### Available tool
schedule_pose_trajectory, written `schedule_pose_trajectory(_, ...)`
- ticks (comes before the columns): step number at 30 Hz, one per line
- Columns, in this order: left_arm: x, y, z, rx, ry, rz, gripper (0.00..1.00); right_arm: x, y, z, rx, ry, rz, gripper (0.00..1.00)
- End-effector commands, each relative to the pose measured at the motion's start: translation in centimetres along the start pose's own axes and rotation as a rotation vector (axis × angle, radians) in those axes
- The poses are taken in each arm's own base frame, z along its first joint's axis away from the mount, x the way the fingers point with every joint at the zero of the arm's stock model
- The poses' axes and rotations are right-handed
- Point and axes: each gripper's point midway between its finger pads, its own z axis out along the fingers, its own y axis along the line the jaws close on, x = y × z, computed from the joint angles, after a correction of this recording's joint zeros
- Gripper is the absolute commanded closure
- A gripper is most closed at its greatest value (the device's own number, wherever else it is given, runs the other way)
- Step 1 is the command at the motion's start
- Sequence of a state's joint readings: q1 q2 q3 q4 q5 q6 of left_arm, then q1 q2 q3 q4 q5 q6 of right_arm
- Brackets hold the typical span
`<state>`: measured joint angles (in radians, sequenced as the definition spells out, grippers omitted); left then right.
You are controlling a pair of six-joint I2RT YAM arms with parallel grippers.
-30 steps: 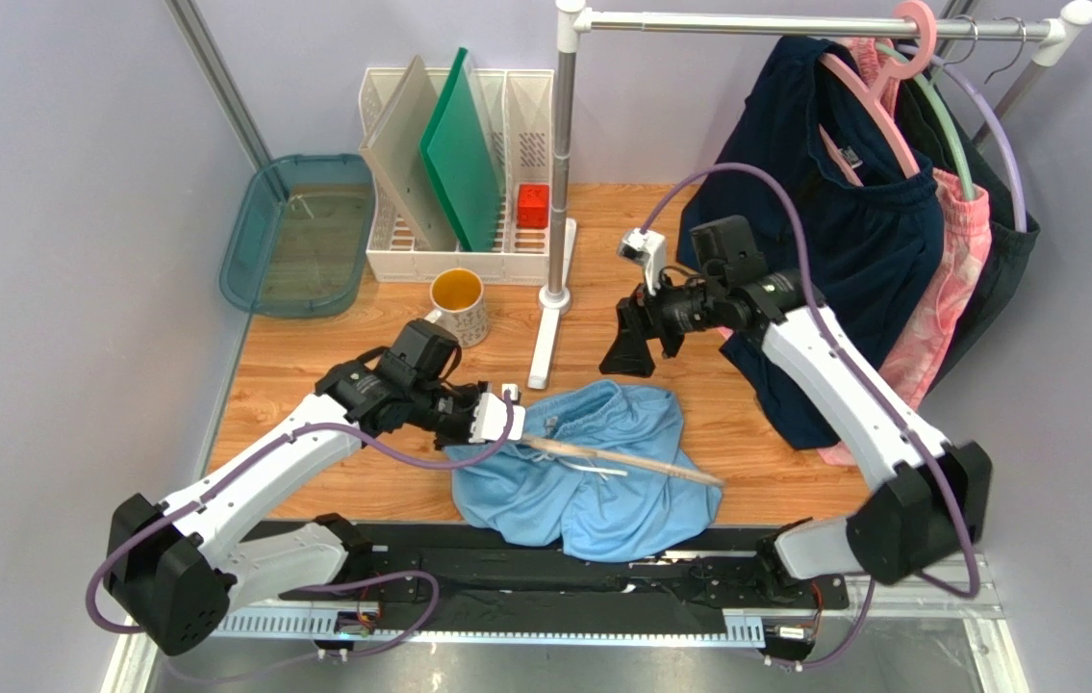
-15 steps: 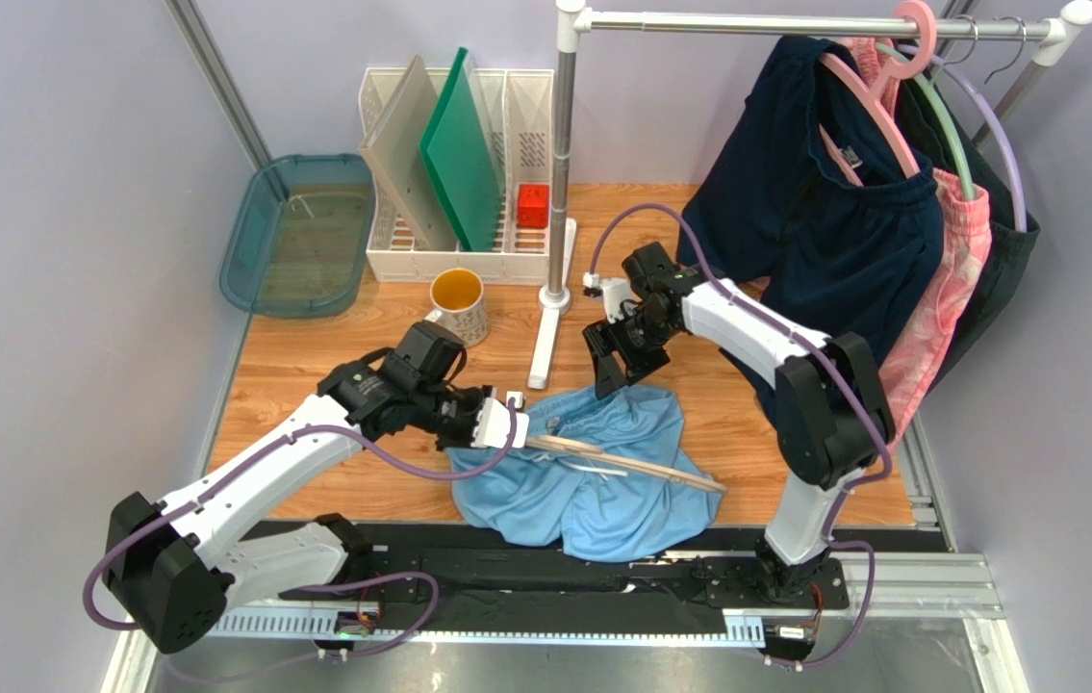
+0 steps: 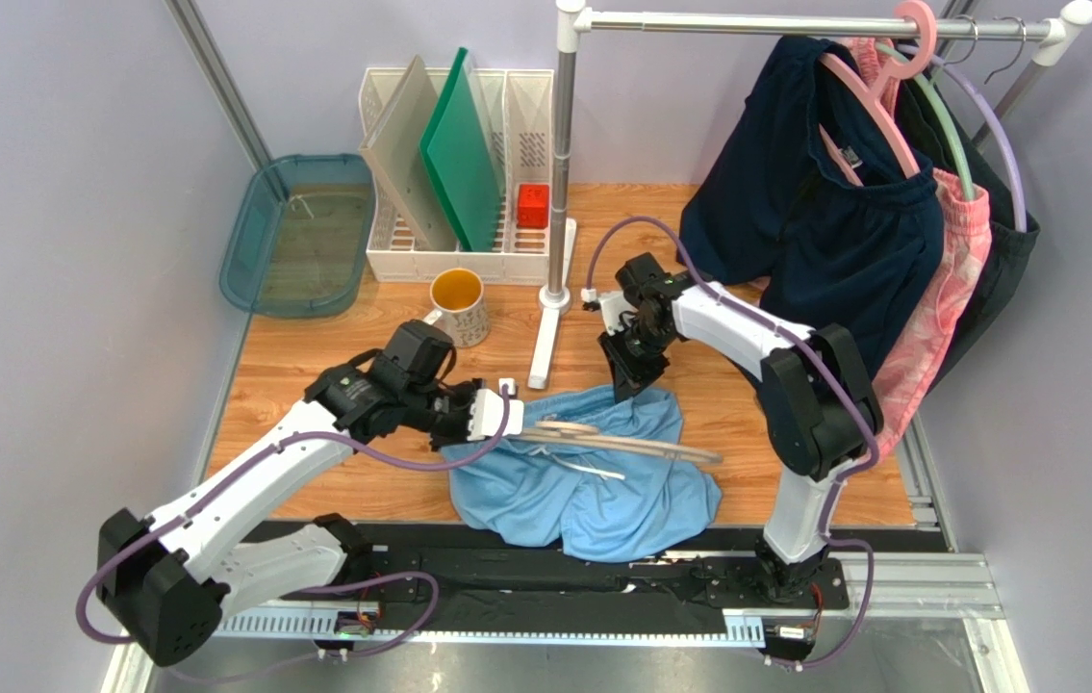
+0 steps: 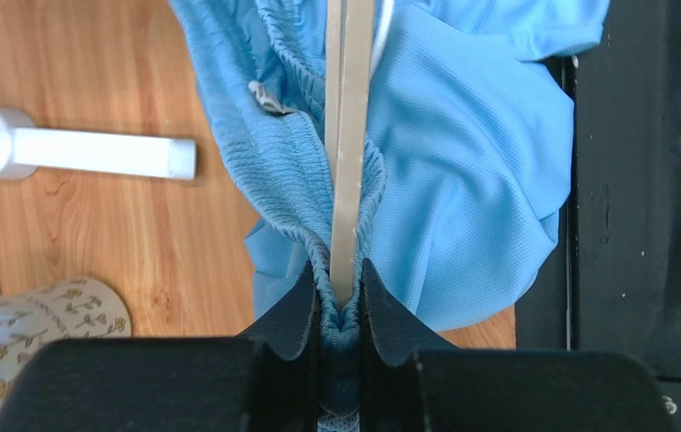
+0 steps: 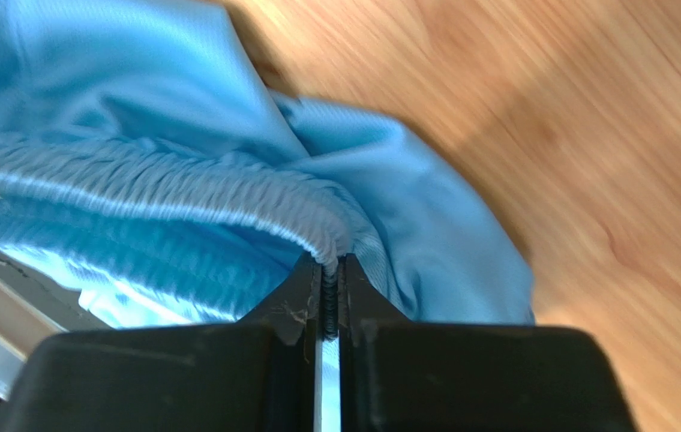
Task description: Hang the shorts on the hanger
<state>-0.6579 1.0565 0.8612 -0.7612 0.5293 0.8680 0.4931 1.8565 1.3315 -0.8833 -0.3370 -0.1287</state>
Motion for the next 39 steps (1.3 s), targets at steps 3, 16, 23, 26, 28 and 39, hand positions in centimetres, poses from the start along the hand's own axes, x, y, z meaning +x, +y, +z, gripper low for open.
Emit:
schedule_pose_trajectory(3, -1.0, 1.7, -4.1, -0.161, -0.102, -0.143, 1.0, 1.2, -3.6, -6.1, 0.082, -0.143, 0.055, 1.0)
schedule_pose_trajectory(16, 3.0, 3.0, -7.0, -0.306, -0.02, -0.251, 1.0, 5.7, -10.2, -13.3, 0.203, -0.333, 0.246, 1.0)
schedule_pose_trajectory(23, 6.4, 2.9, -6.1, -0.255, 0.138, -0.272, 1.0, 5.9, -10.1, -17.2, 0.228, -0.4, 0.234, 1.0)
schedule_pose_trajectory(26, 7.5, 3.2, -5.9, -0.233, 0.197, -0.28, 1.0, 5.4, -9.6, -18.9, 0.248, -0.436, 0.215, 1.0)
schedule_pose_trajectory(28, 8.3, 3.6, -5.6, -0.218, 0.239, -0.295, 1.0, 5.2, -8.9, -19.9, 0.247, -0.452, 0.21, 1.0)
schedule_pose_trajectory(39, 2.3, 6.0, -3.5, -0.148, 0.23, -0.225, 1.0, 2.3, -2.0, -20.7, 0.094, -0.467, 0.08, 1.0)
